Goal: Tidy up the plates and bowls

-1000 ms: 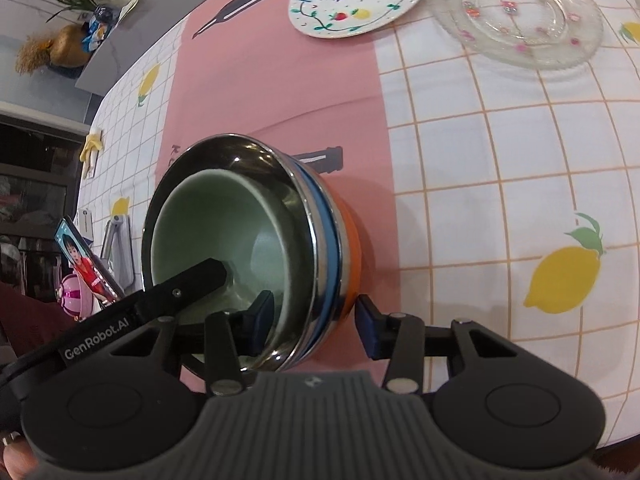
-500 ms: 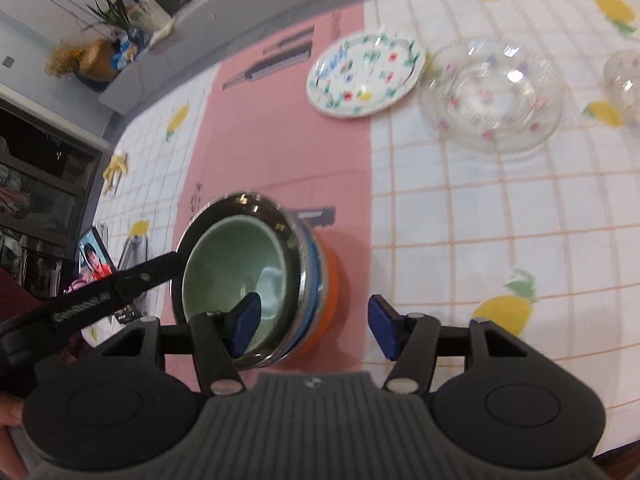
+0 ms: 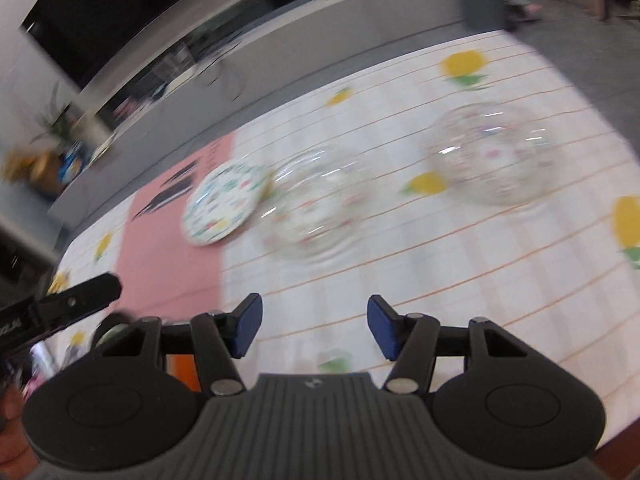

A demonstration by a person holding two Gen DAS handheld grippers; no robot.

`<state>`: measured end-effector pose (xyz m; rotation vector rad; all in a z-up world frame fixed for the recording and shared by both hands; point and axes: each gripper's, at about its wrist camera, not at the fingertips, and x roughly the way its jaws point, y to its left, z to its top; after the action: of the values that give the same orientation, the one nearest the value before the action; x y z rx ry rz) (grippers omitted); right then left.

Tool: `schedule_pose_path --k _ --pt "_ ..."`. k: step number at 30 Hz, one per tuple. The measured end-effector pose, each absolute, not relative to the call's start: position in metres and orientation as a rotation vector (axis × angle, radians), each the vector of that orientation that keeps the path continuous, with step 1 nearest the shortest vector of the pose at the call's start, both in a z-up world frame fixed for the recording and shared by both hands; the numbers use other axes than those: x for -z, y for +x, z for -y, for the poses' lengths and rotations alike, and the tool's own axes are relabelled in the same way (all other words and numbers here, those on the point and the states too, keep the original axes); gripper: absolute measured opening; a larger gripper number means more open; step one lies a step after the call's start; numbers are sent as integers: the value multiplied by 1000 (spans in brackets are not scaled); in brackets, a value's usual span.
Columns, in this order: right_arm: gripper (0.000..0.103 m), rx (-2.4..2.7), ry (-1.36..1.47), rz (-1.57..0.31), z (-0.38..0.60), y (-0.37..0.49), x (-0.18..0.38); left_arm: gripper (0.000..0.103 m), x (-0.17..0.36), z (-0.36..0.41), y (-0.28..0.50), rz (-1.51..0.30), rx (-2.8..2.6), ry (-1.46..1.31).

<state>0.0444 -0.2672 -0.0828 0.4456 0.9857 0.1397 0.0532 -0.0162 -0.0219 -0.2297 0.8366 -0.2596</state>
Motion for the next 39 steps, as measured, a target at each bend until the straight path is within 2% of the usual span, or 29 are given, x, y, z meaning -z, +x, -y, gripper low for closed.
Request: schedule_pose_path --k 8,15,19,26,30,33,39 --pt "58 17 450 -975 353 49 100 35 37 81 81 -873 416 -267" --pt "52 94 569 -953 411 66 118 33 62 118 117 -919 379 -300" --pt "43 100 633 -923 427 84 132 32 79 141 140 -937 386 -293" --pt "41 138 708 -863 460 105 155 32 116 189 174 -949 398 -184" --pt "35 154 746 -871 474 112 169 32 132 193 188 -965 375 -244" --pt "27 148 753 -876 478 118 177 32 141 198 195 -977 376 -251" --pt "26 116 708 -887 475 132 184 32 153 208 208 -988 363 -244"
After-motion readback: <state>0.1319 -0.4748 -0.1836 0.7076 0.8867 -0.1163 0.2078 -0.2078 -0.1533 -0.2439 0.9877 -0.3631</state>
